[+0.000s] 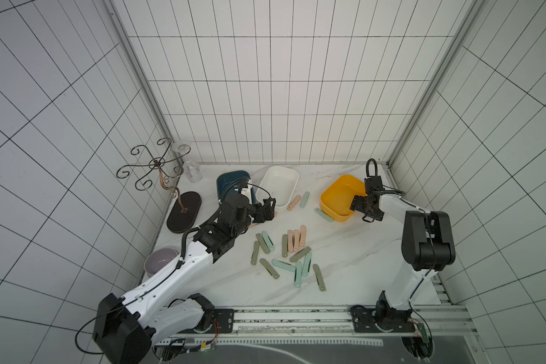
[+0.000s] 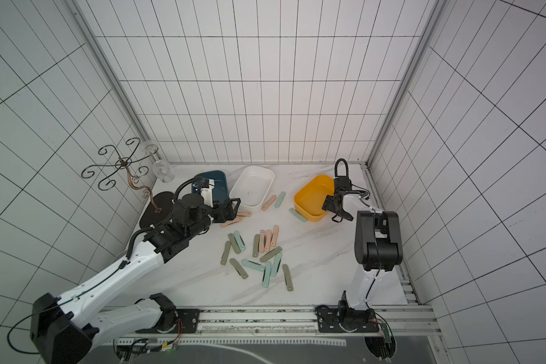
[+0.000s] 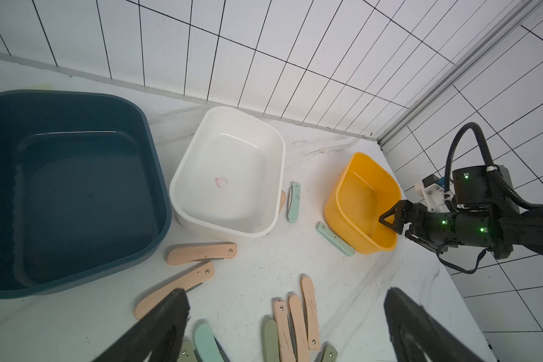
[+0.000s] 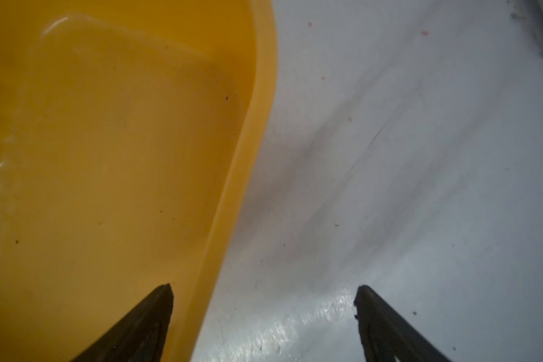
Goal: Place the fruit knives into the storage box by color
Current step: Adjust the storage box at the center of the board.
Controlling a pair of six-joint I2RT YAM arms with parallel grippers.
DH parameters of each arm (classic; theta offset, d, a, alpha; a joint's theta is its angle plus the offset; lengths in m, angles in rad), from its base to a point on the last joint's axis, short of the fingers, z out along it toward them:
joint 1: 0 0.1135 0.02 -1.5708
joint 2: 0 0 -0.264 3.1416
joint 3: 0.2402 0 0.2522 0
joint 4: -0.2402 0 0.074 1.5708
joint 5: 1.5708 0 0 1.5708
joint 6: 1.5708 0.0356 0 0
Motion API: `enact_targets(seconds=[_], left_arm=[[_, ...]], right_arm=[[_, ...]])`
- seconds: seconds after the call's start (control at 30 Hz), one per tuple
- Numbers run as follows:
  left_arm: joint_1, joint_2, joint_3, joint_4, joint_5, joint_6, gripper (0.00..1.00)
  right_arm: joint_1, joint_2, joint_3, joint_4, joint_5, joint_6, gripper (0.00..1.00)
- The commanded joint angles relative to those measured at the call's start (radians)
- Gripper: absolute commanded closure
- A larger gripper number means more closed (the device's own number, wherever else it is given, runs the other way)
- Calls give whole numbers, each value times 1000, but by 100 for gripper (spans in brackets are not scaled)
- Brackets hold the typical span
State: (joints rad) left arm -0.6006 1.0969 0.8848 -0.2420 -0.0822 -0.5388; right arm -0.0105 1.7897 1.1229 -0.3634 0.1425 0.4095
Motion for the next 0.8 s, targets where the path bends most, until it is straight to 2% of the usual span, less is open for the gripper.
enact_targets(seconds=[0.0, 0.23, 0.43, 0.6, 0.77], left_arm=[[-8, -13, -10, 34, 10, -20, 3], [-10, -20, -6, 31, 7, -21, 3], [-13, -23, 13, -1, 4, -7, 3], [-12, -26, 21, -16, 4, -6, 3], [-12, -19, 29, -23, 10, -12, 3]], right_arm=[[7, -55, -112, 32, -67, 37, 9], [92, -155, -258, 50, -98, 70, 9], [159, -279, -317, 50, -96, 98, 8], [160, -395, -293, 1, -43, 117, 6], [160, -432, -232, 20, -40, 89, 5]])
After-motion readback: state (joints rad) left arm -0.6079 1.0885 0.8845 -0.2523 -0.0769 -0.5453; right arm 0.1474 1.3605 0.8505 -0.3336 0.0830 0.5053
